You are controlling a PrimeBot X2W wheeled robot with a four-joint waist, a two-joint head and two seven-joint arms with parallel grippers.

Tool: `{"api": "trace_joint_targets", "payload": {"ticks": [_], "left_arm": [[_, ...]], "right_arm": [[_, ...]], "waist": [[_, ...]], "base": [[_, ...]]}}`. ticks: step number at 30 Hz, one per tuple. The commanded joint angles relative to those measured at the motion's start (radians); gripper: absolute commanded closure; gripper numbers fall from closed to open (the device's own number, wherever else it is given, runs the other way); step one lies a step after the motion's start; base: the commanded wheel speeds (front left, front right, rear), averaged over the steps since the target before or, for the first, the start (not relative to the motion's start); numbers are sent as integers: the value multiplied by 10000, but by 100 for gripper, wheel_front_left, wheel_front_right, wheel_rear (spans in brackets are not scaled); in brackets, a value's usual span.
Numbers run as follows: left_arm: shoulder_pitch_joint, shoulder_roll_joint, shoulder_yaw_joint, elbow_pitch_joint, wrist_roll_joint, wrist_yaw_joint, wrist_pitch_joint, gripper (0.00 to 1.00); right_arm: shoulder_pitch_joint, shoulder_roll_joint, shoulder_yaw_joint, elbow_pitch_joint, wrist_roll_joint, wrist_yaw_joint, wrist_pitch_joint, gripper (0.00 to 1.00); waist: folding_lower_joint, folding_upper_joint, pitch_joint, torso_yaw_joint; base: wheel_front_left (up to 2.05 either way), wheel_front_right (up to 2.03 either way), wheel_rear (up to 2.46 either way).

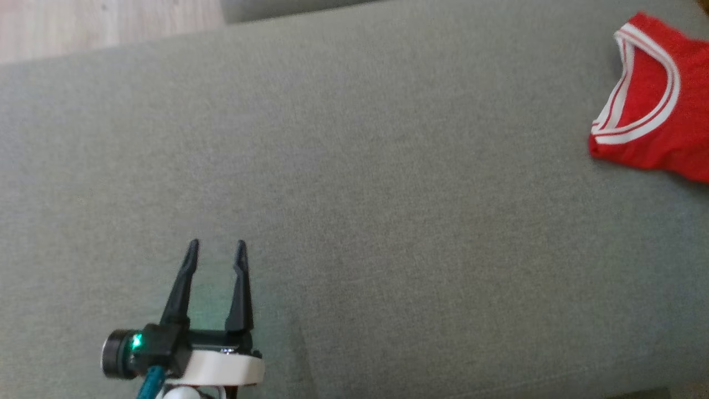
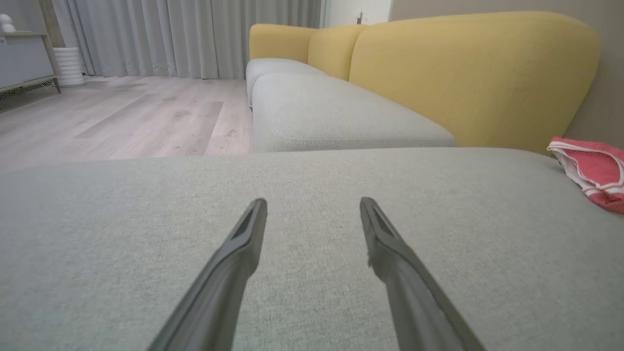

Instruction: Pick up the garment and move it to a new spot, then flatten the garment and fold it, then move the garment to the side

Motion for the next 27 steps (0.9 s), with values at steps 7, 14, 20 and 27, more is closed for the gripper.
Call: {"api": "trace_joint_targets", "payload": {"ticks": [7,14,20,27], "left_arm": [[535,-14,599,-525,-463,442,-95,0],[942,-15,978,-133,-396,854,-95,0],[1117,-15,1146,60,-414,843,-95,0],[1448,2,857,552,-508,844,0,100]], "right_arm": [[3166,921,801,-3044,44,-7,-714,0],[6364,2661,1121,-4511,387,-7,-1279,0],[7717,3576,1320,-4299,149,-7,-1843,0],[8339,4107,1478,-3620,-117,0,-1985,100]], "waist": [[0,0,-1375,672],[0,0,-2055,1161],[0,0,-2239,1275],[0,0,-2290,1122]], "base": [[0,0,0],[0,0,0],[0,0,0],[0,0,0]]}}
